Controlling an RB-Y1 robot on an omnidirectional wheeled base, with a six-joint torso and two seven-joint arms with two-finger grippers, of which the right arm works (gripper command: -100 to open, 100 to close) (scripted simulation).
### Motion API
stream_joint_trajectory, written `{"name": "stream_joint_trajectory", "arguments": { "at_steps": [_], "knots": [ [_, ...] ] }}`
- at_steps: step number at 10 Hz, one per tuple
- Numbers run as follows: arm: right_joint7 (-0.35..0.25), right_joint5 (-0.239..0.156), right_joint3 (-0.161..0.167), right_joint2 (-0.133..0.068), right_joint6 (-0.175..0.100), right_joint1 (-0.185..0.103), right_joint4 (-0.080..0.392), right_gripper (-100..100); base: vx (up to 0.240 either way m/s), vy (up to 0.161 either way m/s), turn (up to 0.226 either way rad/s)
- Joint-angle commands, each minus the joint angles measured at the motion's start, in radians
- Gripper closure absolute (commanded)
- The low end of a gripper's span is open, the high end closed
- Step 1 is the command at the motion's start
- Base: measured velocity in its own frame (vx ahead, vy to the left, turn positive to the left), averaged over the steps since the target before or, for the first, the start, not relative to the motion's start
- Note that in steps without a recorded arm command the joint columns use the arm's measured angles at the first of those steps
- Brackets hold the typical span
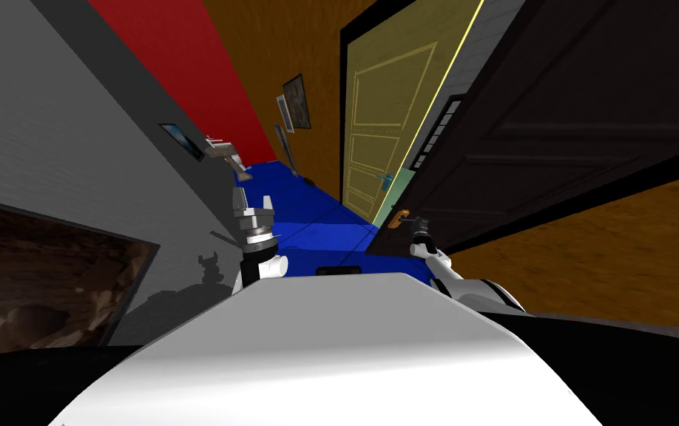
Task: Pull the door open
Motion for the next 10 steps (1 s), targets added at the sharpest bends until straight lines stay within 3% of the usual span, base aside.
{"name": "stream_joint_trajectory", "arguments": {
  "at_steps": [1,7,8,10],
  "knots": [
    [-0.003,0.0,0.0,-0.006,-0.003,-0.003,0.001,100,0.247,-0.043,0.058],
    [-0.013,0.003,0.012,-0.008,-0.007,-0.003,-0.001,100,0.246,-0.024,0.041],
    [-0.014,0.002,0.009,-0.014,-0.01,-0.001,0.011,100,0.104,-0.034,-0.005],
    [-0.015,0.001,0.007,-0.018,-0.011,-0.003,0.01,100,-0.14,-0.017,0.036]
  ]
}}
